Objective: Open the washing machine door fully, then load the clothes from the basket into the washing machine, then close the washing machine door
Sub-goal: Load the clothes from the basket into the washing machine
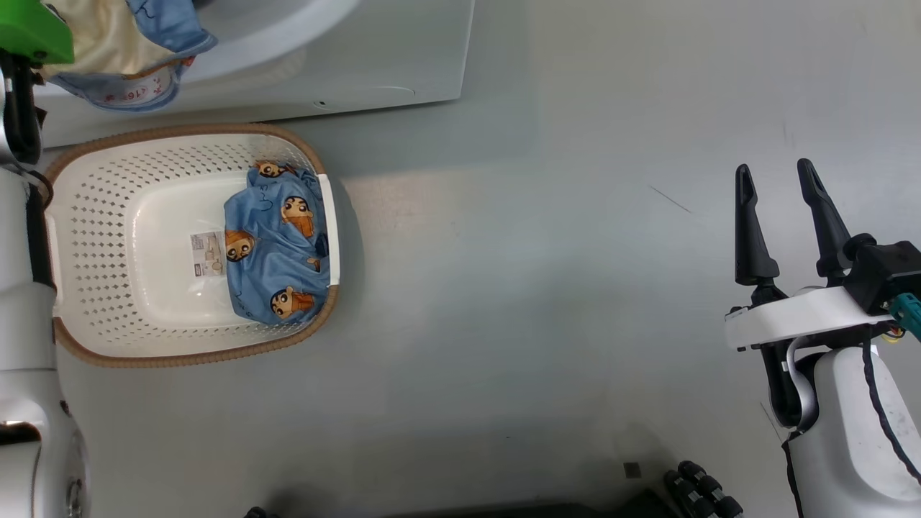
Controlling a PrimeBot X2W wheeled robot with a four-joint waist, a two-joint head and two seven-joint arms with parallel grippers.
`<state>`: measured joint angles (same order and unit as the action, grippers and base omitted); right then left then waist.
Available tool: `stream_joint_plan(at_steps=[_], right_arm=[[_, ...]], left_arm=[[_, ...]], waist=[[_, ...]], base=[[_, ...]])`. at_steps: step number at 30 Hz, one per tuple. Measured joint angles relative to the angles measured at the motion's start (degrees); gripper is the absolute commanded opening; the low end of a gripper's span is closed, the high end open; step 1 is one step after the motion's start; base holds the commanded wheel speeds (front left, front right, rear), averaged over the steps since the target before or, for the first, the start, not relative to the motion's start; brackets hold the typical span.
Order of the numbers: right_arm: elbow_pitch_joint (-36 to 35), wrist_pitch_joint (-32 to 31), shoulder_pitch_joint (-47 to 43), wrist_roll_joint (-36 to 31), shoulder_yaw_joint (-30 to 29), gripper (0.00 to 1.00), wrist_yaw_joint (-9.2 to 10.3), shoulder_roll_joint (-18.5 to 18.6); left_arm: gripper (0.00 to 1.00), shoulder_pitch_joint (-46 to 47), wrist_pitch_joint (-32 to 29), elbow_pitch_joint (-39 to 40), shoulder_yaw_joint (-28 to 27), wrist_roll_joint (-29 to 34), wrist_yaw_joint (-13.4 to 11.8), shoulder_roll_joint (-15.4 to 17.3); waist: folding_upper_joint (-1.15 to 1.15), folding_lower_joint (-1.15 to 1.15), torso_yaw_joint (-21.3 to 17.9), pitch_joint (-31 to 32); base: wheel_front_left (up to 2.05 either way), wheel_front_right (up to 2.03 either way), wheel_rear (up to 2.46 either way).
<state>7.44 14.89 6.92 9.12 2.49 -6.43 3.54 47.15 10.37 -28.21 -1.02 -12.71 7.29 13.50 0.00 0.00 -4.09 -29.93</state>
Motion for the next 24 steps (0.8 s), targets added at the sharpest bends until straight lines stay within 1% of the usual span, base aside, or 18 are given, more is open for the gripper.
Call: stream_joint_plan(at_steps=[13, 17, 24], right_arm=[[-0.91, 0.0, 2.09, 1.02, 0.4, 1.0, 0.01, -0.16], [-1.18, 0.0, 2.51, 1.12, 0.68, 1.0, 0.01, -0.23], [-1.13, 0.0, 3.28, 1.64, 1.62, 1.0, 0.01, -0.32]], left_arm=[[0.0, 7.76, -6.04, -5.04, 1.14, -3.48, 0.0, 0.46], [0.0, 10.57, -6.86, -6.45, 0.87, -4.57, 0.0, 0.64], [0.0, 14.47, -7.37, -8.02, 1.27, -4.25, 0.0, 2.3]], waist=[[0.0, 0.0, -1.18, -7.15], [0.0, 0.0, -1.4, -9.09], [0.0, 0.0, -1.76, -11.82]], base=[[0.0, 0.0, 0.0], [0.0, 0.0, 0.0], [0.0, 0.0, 0.0]])
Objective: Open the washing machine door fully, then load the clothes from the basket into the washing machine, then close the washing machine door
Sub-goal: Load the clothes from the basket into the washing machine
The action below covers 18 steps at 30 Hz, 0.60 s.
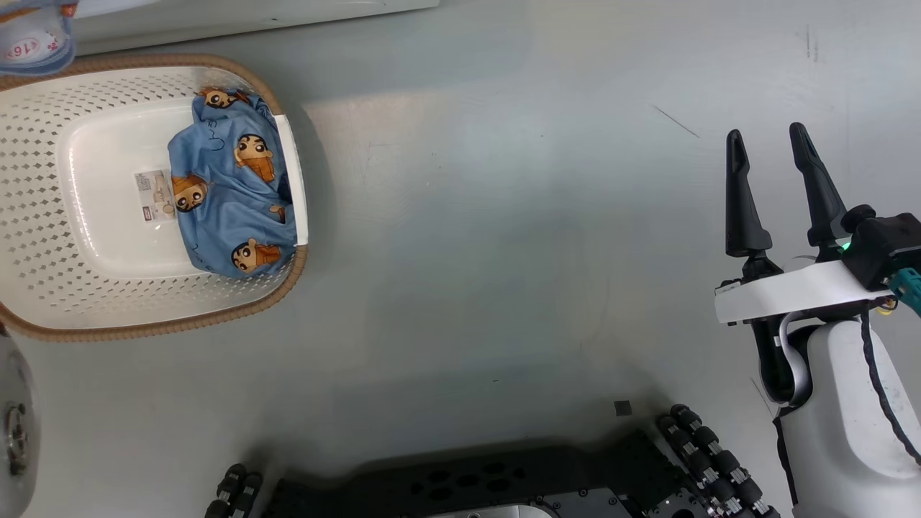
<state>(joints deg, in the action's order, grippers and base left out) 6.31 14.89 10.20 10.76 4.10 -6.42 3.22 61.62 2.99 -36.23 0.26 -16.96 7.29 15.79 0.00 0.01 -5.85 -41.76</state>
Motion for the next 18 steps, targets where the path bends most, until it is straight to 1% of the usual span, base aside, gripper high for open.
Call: stream_joint_plan(at_steps=[4, 12, 15, 16, 17, 18], right_arm=[[0.0, 0.01, 0.42, 0.34, 0.37, 1.0, -0.01, -0.14], [0.07, 0.01, 1.14, 0.92, 0.51, 1.0, 0.0, -0.22], [0.14, 0.01, 1.19, 0.92, 0.67, 1.0, 0.0, -0.33], [0.18, 0.01, 1.23, 0.93, 0.68, 1.0, 0.0, -0.38], [0.24, 0.01, 1.32, 0.92, 0.7, 1.0, 0.0, -0.41], [0.29, 0.0, 1.46, 0.93, 0.71, 1.0, 0.0, -0.43]], left_arm=[[0.0, 2.89, 1.05, -0.23, 0.04, 0.7, 0.0, 0.81], [0.0, 7.26, 9.46, 1.04, 1.82, 4.97, 0.0, 1.76], [0.0, 7.81, 10.24, 0.21, 1.87, 5.03, -0.01, 1.62], [0.1, 7.79, 10.24, -0.48, 1.86, 5.02, -0.03, 1.43], [1.0, 7.77, 10.24, -1.03, 1.79, 5.0, -0.24, 1.26], [1.0, 7.76, 10.22, -1.76, 1.76, 4.93, -0.26, 1.13]], waist=[[0.0, 0.0, -0.54, -1.54], [0.0, 0.0, -0.96, -3.1], [0.0, 0.0, -0.99, -3.31], [0.0, 0.0, -0.98, -3.36], [0.0, 0.0, -0.96, -3.4], [0.0, 0.0, -0.93, -3.42]], base=[[0.0, 0.0, 0.0], [0.0, 0.0, 0.0], [0.0, 0.0, 0.0], [0.0, 0.0, 0.0], [0.0, 0.0, 0.0], [0.0, 0.0, 0.0]])
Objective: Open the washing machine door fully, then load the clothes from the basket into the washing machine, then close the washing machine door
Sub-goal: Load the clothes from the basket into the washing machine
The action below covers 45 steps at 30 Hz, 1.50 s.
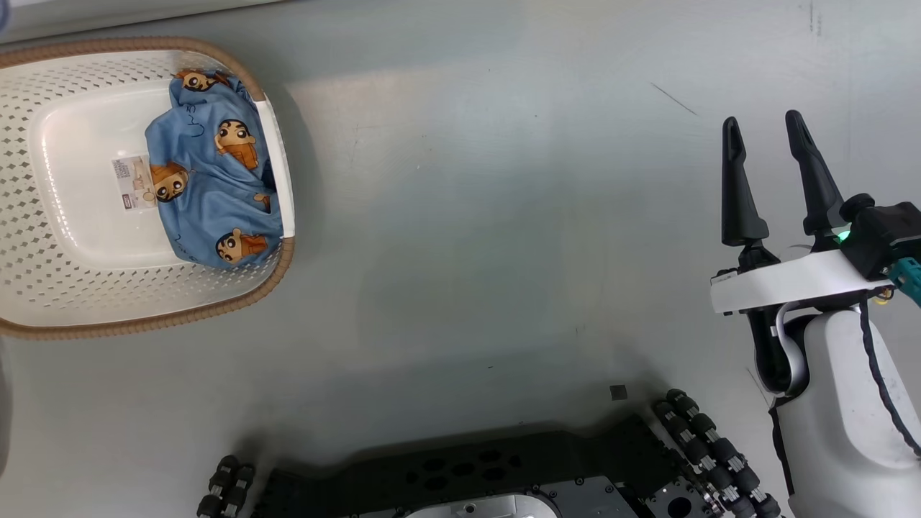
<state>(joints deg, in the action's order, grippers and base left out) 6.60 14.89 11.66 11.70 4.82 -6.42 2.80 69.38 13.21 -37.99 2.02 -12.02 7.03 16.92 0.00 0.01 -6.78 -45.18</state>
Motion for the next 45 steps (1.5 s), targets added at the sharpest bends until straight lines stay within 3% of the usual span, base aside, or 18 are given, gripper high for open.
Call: stream_joint_plan(at_steps=[18, 35, 45], right_arm=[[1.29, 0.01, 1.36, 0.4, -1.08, 1.0, 0.11, -0.03], [2.69, 0.0, 1.73, 0.91, -1.69, 1.0, 0.57, -0.03], [3.33, 0.01, 1.7, 0.91, -1.92, 1.0, 0.56, -0.03]], left_arm=[[1.0, -1.57, 1.05, -7.61, -0.59, -2.02, -0.32, -3.83], [1.0, -7.97, 1.24, -9.05, -0.57, -3.59, -0.25, -4.94], [1.0, -14.63, 1.24, -4.92, -0.97, -3.54, -0.23, -5.35]], waist=[[0.0, 0.0, 1.95, 3.73], [0.0, -0.01, 3.91, 8.93], [0.0, -0.01, 4.43, 12.38]], base=[[0.0, 0.0, 0.0], [0.0, 0.0, 0.0], [0.0, 0.0, 0.0]])
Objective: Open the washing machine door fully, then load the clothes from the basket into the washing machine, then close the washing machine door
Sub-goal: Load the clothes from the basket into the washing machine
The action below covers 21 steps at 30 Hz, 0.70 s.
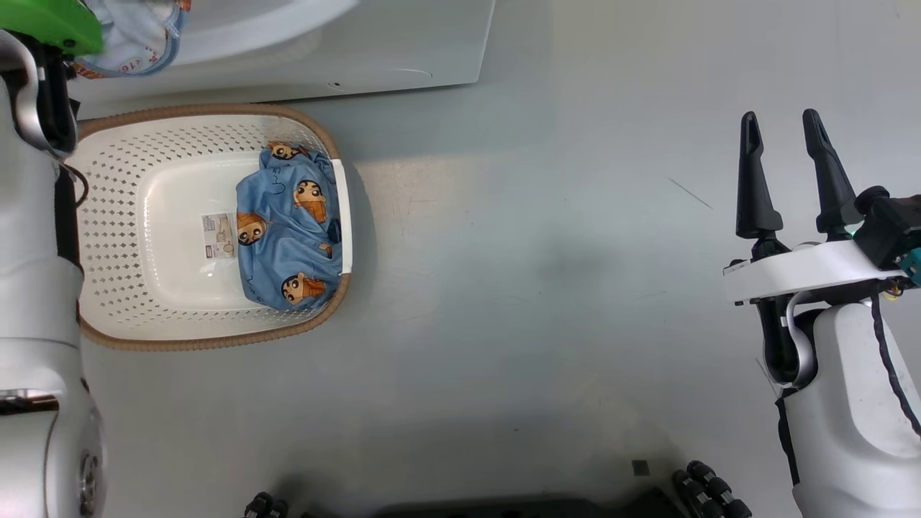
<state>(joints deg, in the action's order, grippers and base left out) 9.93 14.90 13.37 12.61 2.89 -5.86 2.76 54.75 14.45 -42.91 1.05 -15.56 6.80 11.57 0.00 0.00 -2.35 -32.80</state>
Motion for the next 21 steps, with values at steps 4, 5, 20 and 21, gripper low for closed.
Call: stream_joint_plan(at_steps=[4, 5, 20, 21], right_arm=[[0.09, 0.0, -0.1, 0.0, -0.12, 1.0, 0.0, 0.01], [0.1, 0.0, -0.15, 0.0, -0.12, 1.0, -0.01, 0.01], [-0.35, -0.01, -0.99, 0.09, 0.55, 1.0, -0.07, 0.01], [-0.36, 0.0, -0.99, 0.09, 0.58, 1.0, -0.07, 0.0]], left_arm=[[1.0, -3.41, 0.0, 2.21, -0.91, -0.16, 0.3, -0.41], [1.0, -4.17, 0.01, 2.82, -0.93, -0.16, 0.3, -0.4], [1.0, -15.57, 0.07, 11.4, -4.56, -0.74, 0.31, -1.63], [1.0, -16.35, 0.07, 12.15, -4.75, -0.74, 0.31, -1.7]], waist=[[0.0, 0.0, 0.19, 1.27], [0.0, 0.0, 0.23, 1.55], [0.0, 0.0, 0.42, 2.36], [0.0, 0.0, 0.42, 2.34]], base=[[0.0, 0.0, 0.0], [0.0, 0.0, 0.0], [0.0, 0.0, 0.0], [0.0, 0.0, 0.0]])
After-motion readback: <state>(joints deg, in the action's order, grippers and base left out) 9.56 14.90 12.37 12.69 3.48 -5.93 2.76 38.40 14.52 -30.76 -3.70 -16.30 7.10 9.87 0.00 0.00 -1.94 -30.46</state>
